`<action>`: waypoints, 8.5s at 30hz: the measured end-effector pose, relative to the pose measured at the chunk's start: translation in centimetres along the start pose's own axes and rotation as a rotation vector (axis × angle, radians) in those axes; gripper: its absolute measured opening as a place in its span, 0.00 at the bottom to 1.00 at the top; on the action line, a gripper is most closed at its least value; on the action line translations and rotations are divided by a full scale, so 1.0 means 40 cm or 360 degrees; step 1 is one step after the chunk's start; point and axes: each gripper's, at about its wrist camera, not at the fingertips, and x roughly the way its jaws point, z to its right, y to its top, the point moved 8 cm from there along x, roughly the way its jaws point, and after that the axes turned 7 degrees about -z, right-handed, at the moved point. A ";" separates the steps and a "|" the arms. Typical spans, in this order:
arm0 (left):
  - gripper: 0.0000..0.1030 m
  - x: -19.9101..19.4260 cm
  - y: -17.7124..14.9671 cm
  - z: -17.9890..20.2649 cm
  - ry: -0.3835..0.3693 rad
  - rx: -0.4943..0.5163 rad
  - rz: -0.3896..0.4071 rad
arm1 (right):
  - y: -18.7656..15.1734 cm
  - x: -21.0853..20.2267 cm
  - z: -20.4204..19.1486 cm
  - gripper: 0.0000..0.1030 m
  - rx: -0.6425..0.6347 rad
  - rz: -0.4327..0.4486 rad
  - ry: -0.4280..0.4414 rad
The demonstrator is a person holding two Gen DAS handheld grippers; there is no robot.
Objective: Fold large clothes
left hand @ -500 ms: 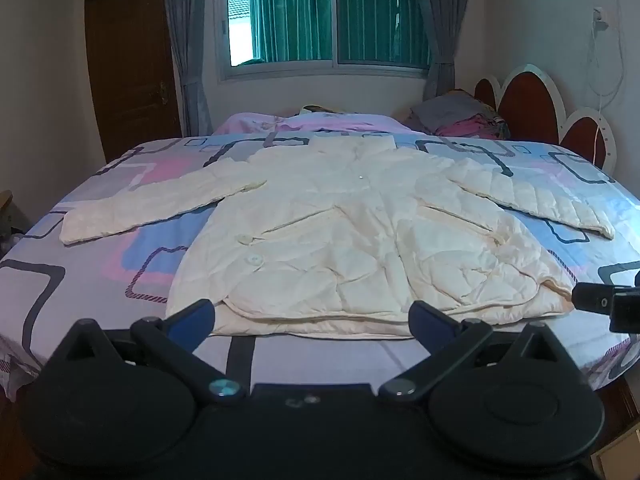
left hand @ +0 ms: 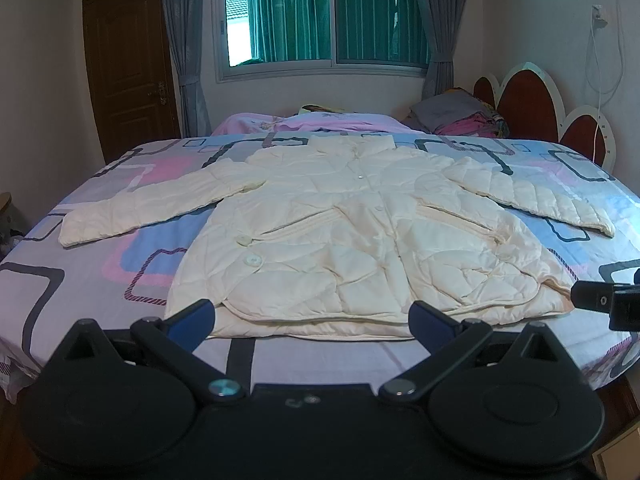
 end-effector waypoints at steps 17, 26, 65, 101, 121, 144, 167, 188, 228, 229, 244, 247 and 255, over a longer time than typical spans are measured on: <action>1.00 0.000 0.001 0.001 -0.0003 -0.0001 -0.0002 | 0.006 0.008 0.001 1.00 -0.0003 -0.0010 -0.0006; 1.00 -0.005 -0.002 0.001 -0.0004 -0.0001 -0.0002 | 0.008 0.007 0.001 1.00 -0.0003 -0.0013 -0.0008; 1.00 -0.016 -0.015 -0.008 0.0003 -0.0012 0.0000 | 0.007 -0.005 -0.002 1.00 -0.0008 -0.0011 0.0000; 1.00 0.064 0.134 -0.009 0.0001 0.0033 0.0092 | 0.142 0.068 0.027 1.00 0.0031 0.0058 -0.0078; 1.00 0.314 0.346 0.011 -0.0129 0.0109 0.0148 | 0.344 0.277 0.094 1.00 0.0178 0.0091 -0.0279; 1.00 0.615 0.448 0.374 -0.0348 0.0217 -0.0038 | 0.384 0.502 0.710 1.00 0.0703 -0.0006 -0.0518; 1.00 0.736 0.523 0.521 -0.0320 0.0218 -0.0154 | 0.295 0.628 0.992 0.43 0.1303 0.0006 -0.0233; 0.95 0.763 0.472 0.199 -0.0215 0.0050 -0.0234 | 0.549 0.538 0.729 0.10 0.0605 0.0237 -0.0408; 0.61 1.012 0.536 -0.081 -0.0837 -0.0441 -0.0350 | 0.613 0.773 0.131 0.33 0.0223 0.0180 0.0044; 0.45 1.023 0.539 -0.069 -0.0827 -0.0409 -0.0372 | 0.619 0.777 0.179 0.25 0.0307 0.0164 0.0012; 0.06 0.991 0.512 -0.154 -0.0453 -0.0329 -0.0238 | 0.564 0.989 0.246 0.18 0.0325 -0.0186 -0.0022; 0.06 1.002 0.512 -0.150 -0.0431 -0.0315 -0.0230 | 0.574 0.972 0.257 0.18 0.0315 -0.0174 -0.0008; 0.50 0.929 0.576 -0.186 -0.0206 -0.0285 0.0030 | 0.725 0.971 0.314 0.18 0.0310 0.0019 -0.0034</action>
